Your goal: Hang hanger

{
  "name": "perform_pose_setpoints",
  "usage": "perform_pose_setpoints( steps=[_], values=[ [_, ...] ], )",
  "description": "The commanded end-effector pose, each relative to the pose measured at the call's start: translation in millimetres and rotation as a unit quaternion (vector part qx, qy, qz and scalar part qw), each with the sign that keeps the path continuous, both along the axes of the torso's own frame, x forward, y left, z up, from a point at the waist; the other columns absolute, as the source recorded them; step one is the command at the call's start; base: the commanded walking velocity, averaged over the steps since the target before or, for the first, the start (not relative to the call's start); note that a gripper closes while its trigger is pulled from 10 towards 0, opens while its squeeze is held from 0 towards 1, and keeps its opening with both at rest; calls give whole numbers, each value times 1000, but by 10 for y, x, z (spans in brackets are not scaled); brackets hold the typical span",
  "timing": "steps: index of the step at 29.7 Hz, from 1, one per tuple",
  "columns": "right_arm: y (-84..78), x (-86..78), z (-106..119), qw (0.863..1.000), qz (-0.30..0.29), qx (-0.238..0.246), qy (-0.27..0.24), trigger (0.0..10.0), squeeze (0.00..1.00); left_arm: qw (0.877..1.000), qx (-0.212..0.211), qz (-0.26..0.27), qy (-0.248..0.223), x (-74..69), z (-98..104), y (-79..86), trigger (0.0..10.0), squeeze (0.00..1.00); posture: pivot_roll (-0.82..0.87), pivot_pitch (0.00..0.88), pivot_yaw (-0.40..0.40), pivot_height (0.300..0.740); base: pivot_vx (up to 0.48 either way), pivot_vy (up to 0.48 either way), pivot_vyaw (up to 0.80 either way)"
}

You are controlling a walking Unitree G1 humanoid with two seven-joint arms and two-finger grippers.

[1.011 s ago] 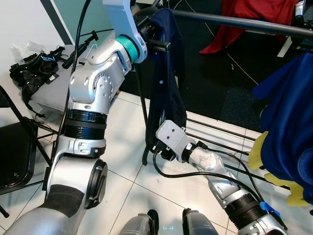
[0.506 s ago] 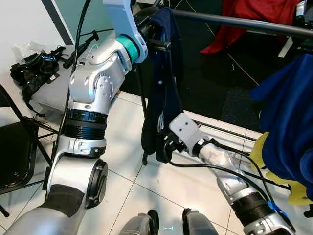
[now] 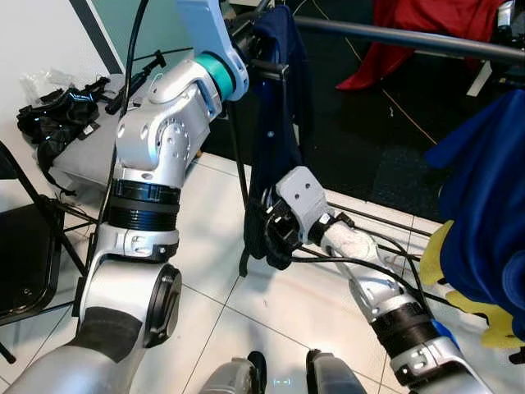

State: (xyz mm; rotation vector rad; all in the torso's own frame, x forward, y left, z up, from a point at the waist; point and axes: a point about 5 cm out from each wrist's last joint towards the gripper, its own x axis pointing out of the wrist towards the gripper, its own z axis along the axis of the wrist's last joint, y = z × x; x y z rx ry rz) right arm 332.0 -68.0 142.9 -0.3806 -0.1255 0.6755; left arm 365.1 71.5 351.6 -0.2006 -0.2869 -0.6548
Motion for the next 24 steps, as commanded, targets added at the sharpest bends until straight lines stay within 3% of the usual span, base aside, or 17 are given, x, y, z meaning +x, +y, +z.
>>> perform_pose_setpoints(
  steps=[1,4,7,11,20,24],
  values=[
    [37,-19,-123,1000,5,-11,26,10000,0,1000,-7,-5,-24,-57,123,-2,10000,0,-116,126,156,740,0,0,0],
    [19,28,-320,997,-13,-39,62,10000,0,1000,-7,-5,-25,-61,138,6,10000,0,-109,124,154,740,0,0,0],
    [11,41,-360,996,-17,-46,69,10000,0,1000,-7,-4,-26,-62,142,9,10000,0,-109,124,154,740,0,0,0],
    [-39,117,-500,990,-42,-90,98,10000,0,1000,-8,-3,-27,-72,151,13,10000,0,-96,115,151,740,0,0,0],
    [-181,310,-368,987,-105,-90,84,10000,0,1000,-6,-1,-30,-77,161,23,10000,0,-92,106,153,740,0,0,0],
    [-182,321,-296,991,-93,-72,64,10000,0,1000,-6,1,-30,-72,163,23,10000,0,-97,105,154,740,0,0,0]
  ],
)
